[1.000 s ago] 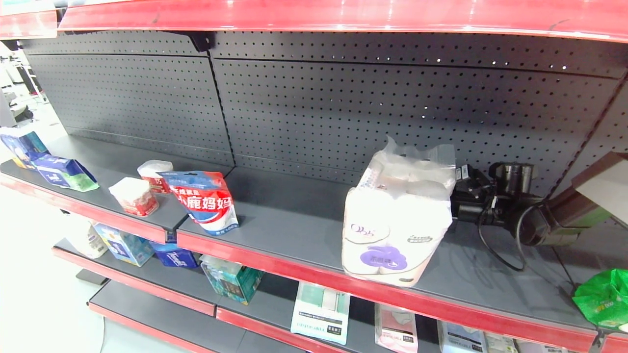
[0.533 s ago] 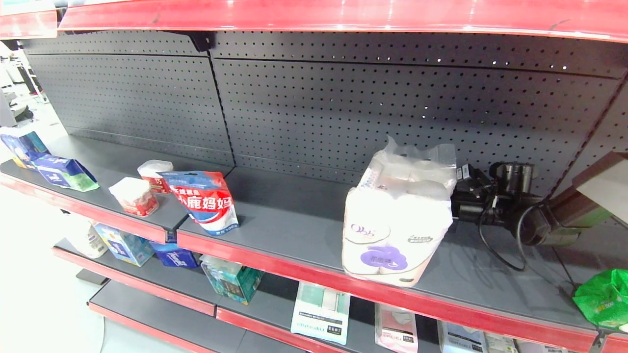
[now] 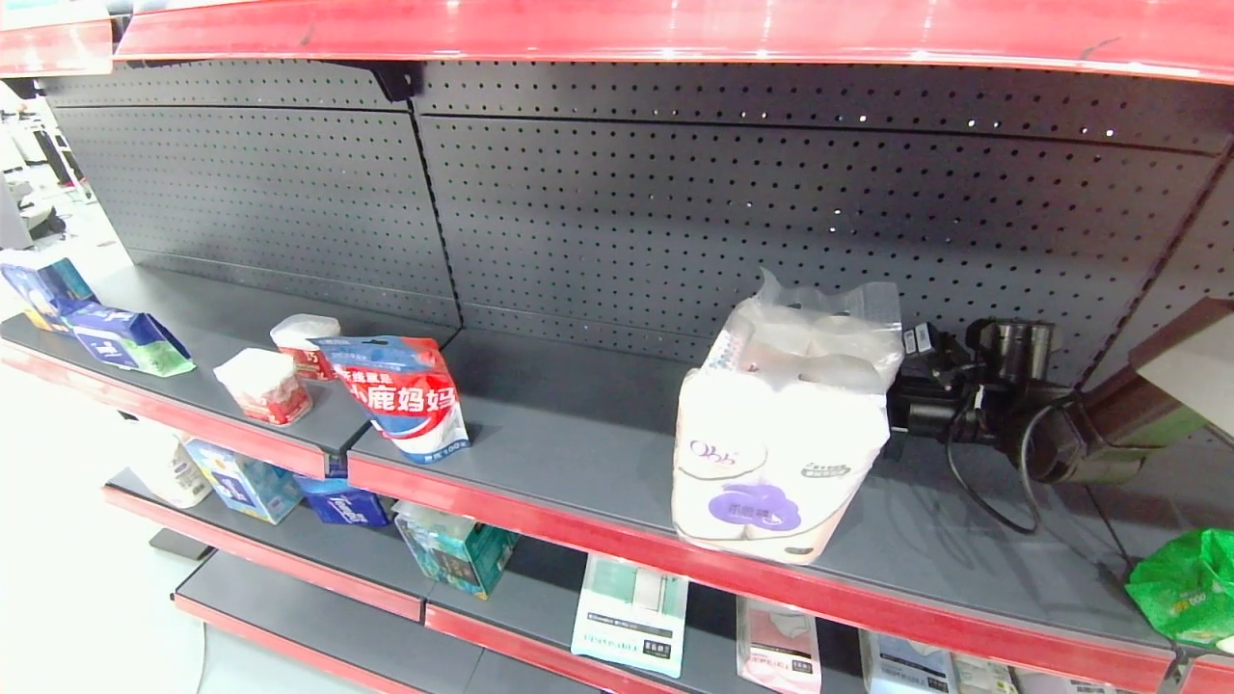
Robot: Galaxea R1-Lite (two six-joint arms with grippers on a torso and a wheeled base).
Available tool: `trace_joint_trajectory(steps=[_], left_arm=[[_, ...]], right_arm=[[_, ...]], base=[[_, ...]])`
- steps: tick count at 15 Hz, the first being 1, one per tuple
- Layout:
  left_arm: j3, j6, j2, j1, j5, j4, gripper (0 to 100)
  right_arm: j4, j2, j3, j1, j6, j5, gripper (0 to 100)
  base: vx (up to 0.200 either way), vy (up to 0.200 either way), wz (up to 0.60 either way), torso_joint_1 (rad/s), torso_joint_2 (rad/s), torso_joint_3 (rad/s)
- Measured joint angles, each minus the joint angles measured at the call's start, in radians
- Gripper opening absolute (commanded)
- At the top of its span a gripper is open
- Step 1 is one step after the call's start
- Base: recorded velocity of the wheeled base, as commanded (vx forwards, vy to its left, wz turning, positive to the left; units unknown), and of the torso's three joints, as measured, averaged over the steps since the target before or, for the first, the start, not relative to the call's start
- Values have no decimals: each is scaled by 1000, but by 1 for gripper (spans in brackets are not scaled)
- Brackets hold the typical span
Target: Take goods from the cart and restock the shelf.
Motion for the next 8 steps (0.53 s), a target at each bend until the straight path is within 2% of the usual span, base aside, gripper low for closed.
trace_joint_trajectory(steps=[8], left_arm=[[0, 0, 0, 0, 0, 0, 100]], right_arm=[[0, 0, -2, 28, 1, -11, 0]], base=[[0, 0, 0, 0, 0, 0]])
